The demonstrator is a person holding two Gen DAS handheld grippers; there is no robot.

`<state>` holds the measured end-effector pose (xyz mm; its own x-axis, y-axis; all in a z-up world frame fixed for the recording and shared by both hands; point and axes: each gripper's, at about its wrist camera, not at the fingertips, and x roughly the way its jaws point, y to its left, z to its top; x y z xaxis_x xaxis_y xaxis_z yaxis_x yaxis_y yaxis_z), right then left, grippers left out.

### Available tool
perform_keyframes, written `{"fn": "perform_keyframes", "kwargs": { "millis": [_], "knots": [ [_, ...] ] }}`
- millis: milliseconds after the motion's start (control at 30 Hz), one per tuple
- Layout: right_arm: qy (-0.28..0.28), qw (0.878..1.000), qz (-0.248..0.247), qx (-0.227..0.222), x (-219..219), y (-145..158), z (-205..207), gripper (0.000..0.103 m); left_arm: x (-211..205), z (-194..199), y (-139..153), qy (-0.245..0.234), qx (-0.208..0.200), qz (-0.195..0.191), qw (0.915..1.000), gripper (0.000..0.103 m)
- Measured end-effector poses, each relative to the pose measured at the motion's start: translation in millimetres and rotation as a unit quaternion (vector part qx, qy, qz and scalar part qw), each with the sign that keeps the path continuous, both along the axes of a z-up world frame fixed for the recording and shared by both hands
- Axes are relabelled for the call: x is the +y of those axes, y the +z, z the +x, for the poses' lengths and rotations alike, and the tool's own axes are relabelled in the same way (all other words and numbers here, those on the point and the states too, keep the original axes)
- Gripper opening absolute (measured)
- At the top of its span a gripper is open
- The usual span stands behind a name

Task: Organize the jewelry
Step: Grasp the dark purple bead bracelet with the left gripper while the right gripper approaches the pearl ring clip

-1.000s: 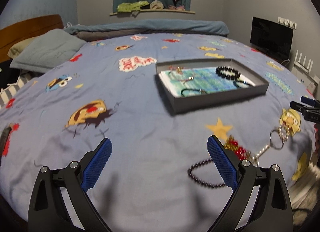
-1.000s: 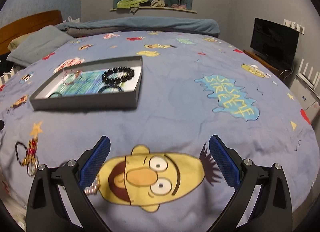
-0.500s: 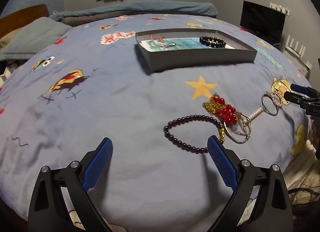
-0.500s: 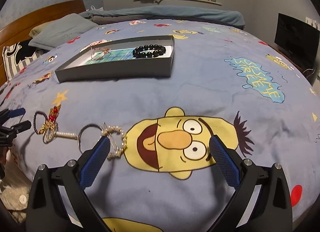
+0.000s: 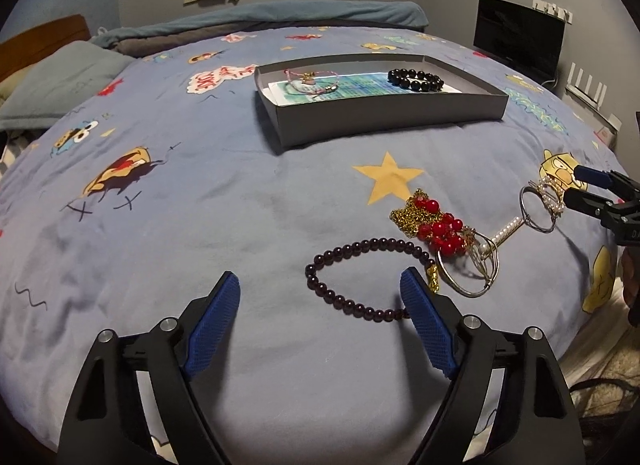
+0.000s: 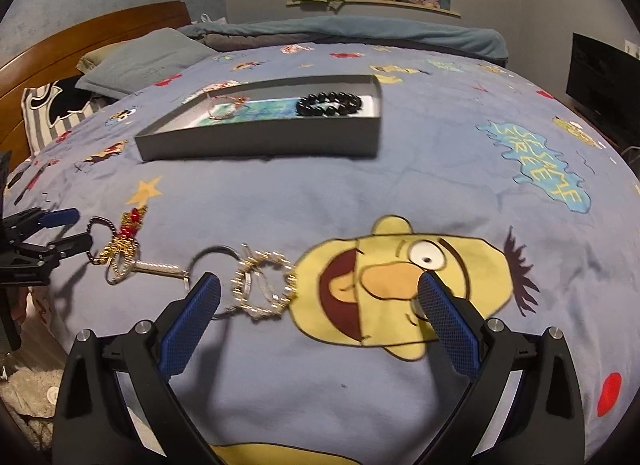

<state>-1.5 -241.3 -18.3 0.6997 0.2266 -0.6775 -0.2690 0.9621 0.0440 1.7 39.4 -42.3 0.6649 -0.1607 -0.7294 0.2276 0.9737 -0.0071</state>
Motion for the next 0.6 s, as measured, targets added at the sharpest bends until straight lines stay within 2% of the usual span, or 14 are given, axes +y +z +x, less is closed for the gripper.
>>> {"fn": "perform_keyframes", "kwargs": {
  "millis": [100,233,333,433,533,600],
  "knots": [
    [0.015,1.000,-0.017,-0.010,8.9,-0.4,-3.4,0.086,-1.0,-1.0,-0.1,-0.004,-0.004,-0.001,1.0000,0.082],
    [0.030,0.999,-0.019,-0.012,17.1,-3.7,-5.7,0.082,-3.1,0.4,-4.0,-0.006,-0.001,0.004,1.0000,0.082],
    [0.039,0.999,-0.024,-0.013,23.6,-6.5,-4.2,0.068,-4.3,1.1,-5.1,-0.005,0.000,0.003,1.0000,0.082],
    [0.042,0.999,-0.033,-0.012,28.5,-11.2,-2.1,0.059,-5.6,2.0,-4.9,-0.005,-0.001,0.004,1.0000,0.082],
    [0.040,0.998,-0.044,-0.015,31.1,-14.9,-1.9,0.041,-5.6,2.2,-4.9,-0.004,-0.002,0.004,1.0000,0.082],
    [0.041,0.998,-0.038,-0.018,30.1,-14.2,-2.6,0.041,-6.1,2.5,-4.8,-0.005,-0.002,0.003,1.0000,0.082]
  ]
}}
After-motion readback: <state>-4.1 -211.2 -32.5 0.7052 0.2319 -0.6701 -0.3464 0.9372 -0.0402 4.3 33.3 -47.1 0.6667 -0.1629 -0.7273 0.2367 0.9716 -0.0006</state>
